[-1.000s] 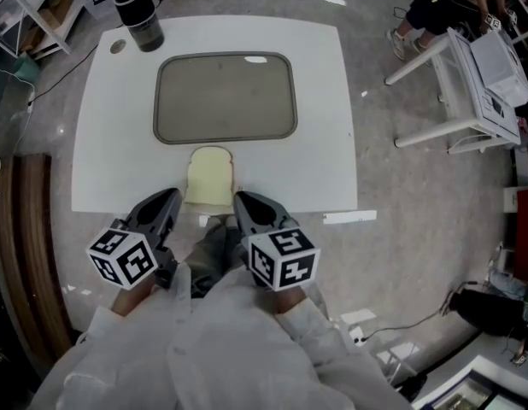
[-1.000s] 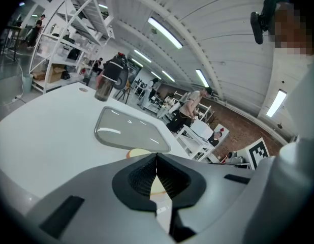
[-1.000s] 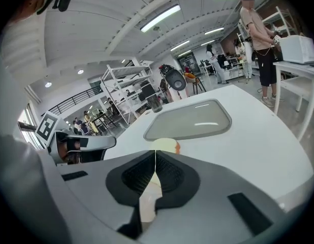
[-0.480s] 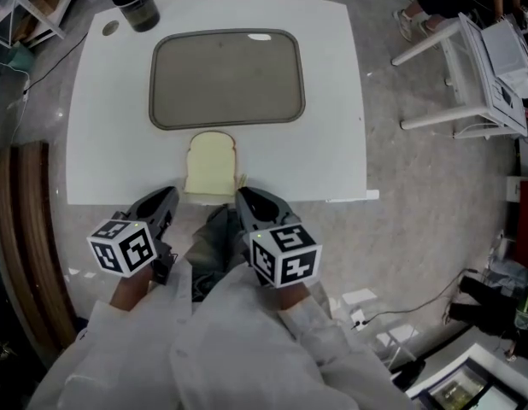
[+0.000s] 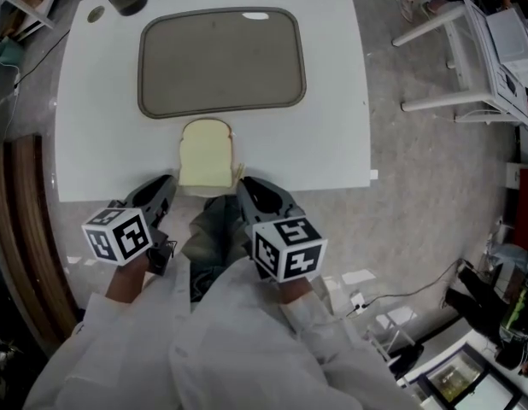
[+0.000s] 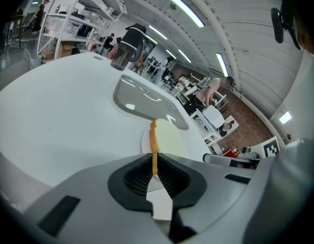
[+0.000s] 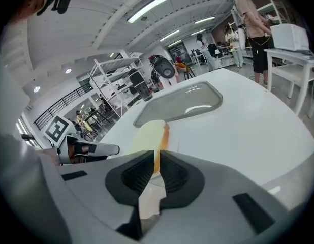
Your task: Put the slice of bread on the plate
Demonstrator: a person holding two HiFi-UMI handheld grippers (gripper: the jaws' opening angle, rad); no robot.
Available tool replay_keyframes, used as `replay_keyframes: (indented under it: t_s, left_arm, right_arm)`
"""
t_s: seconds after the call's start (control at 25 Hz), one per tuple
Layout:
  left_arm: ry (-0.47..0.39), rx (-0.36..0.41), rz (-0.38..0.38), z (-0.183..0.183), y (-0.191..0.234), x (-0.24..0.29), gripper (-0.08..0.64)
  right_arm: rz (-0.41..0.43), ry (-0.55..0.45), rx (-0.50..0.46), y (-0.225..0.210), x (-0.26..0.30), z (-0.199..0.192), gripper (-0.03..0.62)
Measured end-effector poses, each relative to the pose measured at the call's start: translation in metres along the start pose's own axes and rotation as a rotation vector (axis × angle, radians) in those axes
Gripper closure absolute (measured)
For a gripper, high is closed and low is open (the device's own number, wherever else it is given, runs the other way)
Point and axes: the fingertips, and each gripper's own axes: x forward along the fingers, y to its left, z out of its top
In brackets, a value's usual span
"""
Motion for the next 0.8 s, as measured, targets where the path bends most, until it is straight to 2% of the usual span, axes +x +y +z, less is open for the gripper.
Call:
replay_keyframes:
  t_s: [0.12,0.24,0.52,0.8]
  left_arm:
    - [0.020,-0.012,0.014,-0.004,0.007,0.005,0.548]
    - [0.023,-0.034,0.015,-0.008,0.009,0.002,0.546]
    - [0.032,-0.093,-0.022,-0.009,0.013,0.009,0.494]
    - [0.052,-0.085,-0.024,-0.010,0.018,0.013,0.488]
  right_arm:
    - [-0.004,-0.013,0.034,-0.004,0.002,-0.002,0.573]
    - [-0.004,-0.010,0.065,-0.002,0.001,-0.009,0.517]
    - [-0.038,-0.005,0.099,-0.015,0.010,-0.013,0.515]
    - [-0.069,0.014,0.125,-0.023,0.016,-0.019,0.515]
